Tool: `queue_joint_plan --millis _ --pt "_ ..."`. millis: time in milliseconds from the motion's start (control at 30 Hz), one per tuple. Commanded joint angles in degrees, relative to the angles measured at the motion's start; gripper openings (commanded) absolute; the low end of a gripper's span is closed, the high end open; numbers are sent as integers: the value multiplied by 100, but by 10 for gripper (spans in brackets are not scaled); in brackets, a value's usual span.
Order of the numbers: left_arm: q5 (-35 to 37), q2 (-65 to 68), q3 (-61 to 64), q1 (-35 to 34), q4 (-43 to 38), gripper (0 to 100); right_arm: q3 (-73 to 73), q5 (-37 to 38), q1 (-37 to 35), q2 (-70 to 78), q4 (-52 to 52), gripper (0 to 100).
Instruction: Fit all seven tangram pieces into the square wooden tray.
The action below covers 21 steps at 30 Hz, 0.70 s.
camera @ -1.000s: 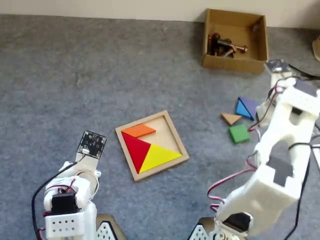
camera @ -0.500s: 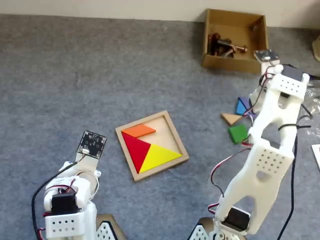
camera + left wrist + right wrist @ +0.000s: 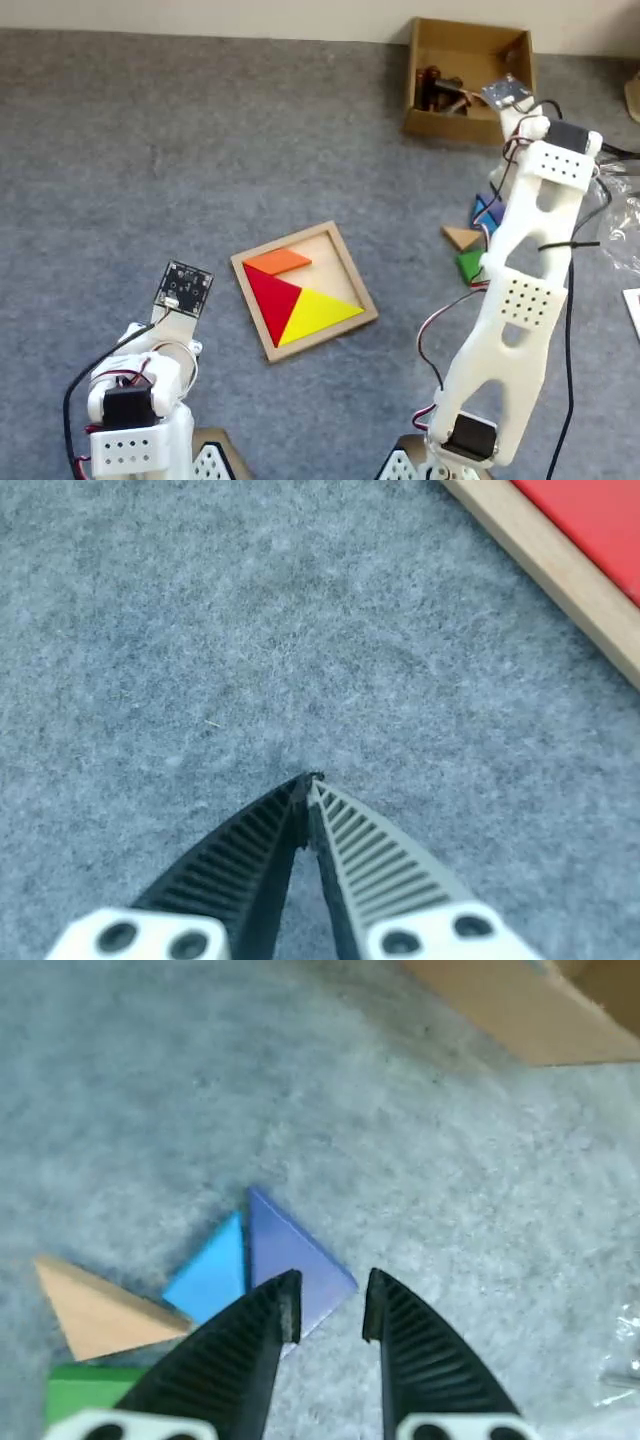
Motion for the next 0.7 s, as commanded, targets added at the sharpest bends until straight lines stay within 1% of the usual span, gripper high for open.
queue_joint_plan --millis 0,233,400,533,667 --pt "62 -57 119 -13 44 14 -356 202 -48 -119 40 113" --pt "62 -57 119 -13 44 14 -171 624 -31 163 40 113" --pt "62 -57 119 -13 44 14 -171 659 -48 347 40 116" --pt "62 -57 119 -13 44 14 -171 651 -127 418 48 174" --pt "62 -57 119 -13 44 14 -171 651 -215 418 303 183"
